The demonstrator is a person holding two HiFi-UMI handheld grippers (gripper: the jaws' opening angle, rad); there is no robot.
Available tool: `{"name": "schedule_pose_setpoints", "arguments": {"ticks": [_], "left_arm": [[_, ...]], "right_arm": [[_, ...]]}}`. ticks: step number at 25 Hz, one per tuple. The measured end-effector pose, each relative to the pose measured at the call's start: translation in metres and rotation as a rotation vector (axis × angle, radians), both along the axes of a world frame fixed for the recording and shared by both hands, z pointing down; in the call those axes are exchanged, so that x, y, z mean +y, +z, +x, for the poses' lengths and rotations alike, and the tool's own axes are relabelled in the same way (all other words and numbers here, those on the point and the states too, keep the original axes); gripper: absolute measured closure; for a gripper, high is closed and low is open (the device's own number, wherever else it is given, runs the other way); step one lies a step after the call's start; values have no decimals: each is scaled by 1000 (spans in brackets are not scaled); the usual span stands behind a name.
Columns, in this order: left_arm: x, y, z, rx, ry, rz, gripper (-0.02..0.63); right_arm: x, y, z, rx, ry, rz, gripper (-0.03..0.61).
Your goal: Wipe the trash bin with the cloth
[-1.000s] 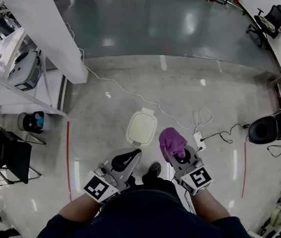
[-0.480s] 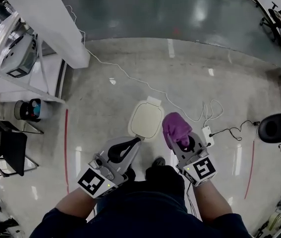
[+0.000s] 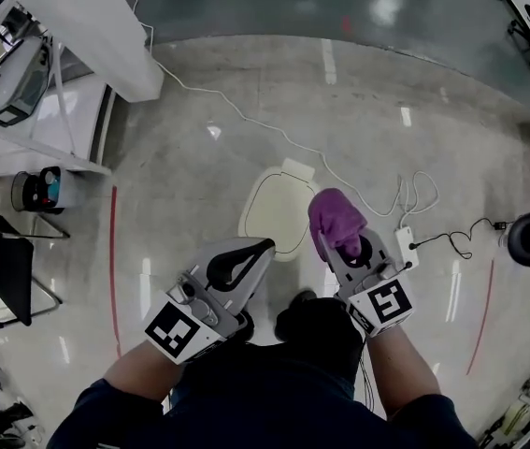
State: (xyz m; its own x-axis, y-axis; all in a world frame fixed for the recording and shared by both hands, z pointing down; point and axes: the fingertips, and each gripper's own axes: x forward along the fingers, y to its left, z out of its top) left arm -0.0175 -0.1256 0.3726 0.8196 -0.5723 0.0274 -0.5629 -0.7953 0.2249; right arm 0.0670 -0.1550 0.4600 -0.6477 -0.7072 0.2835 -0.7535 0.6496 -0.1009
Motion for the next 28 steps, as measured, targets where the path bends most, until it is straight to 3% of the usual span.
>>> {"name": "schedule_pose_setpoints", "arguments": {"ticks": [13,28], "left_arm": [[-44,135,11,24,21,18,615],[-49,231,4,43,12,62,615]], "right_arm": [[-43,144,4,1,-9,24,511],[-63,233,-10,56,-62,75,511]]}}
